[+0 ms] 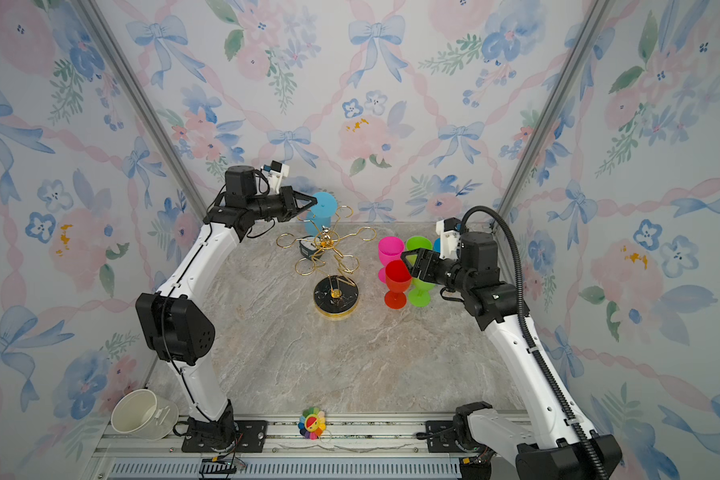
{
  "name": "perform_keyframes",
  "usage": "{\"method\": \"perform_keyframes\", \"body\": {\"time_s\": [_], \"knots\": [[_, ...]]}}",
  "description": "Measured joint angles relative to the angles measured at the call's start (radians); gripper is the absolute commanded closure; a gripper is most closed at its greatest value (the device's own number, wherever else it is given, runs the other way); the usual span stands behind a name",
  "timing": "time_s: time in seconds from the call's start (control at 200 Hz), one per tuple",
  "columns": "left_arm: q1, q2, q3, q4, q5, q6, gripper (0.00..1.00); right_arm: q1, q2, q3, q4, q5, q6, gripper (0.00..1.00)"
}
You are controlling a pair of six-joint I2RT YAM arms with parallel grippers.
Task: Take the wine glass off the wine glass rack
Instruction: 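Pull the blue glass off the rack with the left gripper, then swing the held blue glass toward the robot and past the rack with the left gripper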
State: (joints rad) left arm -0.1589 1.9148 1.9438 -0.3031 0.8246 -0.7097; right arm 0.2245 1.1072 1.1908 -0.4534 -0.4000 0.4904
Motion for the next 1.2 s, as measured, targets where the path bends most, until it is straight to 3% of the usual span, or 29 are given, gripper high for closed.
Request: {"method": "perform_keyframes", "body": {"time_s": [0.21, 0.37, 0.755, 0.92, 1.2], "knots": [[0.076, 0.046, 0.111, -0.002, -0.035, -0.012, 1.0, 0.0, 0.0, 0.0, -0.002, 0.005, -0.002, 0.3], [0.153, 0.027, 0.103, 0.01, -0.074, -0.012, 1.0, 0.0, -0.008, 0.0, -0.009, 0.012, -0.008, 0.3], [0.335, -0.324, -0.404, 0.002, -0.216, 0.086, 1.0, 0.0, -0.01, 0.0, -0.025, 0.012, -0.019, 0.3], [0.307, -0.526, -0.606, -0.023, -0.281, 0.161, 1.0, 0.003, 0.011, 0.0, -0.021, 0.011, -0.018, 0.3], [0.262, -0.808, -0.826, -0.161, -0.383, 0.293, 1.0, 0.022, 0.052, 0.01, -0.02, 0.011, -0.019, 0.3]]}}
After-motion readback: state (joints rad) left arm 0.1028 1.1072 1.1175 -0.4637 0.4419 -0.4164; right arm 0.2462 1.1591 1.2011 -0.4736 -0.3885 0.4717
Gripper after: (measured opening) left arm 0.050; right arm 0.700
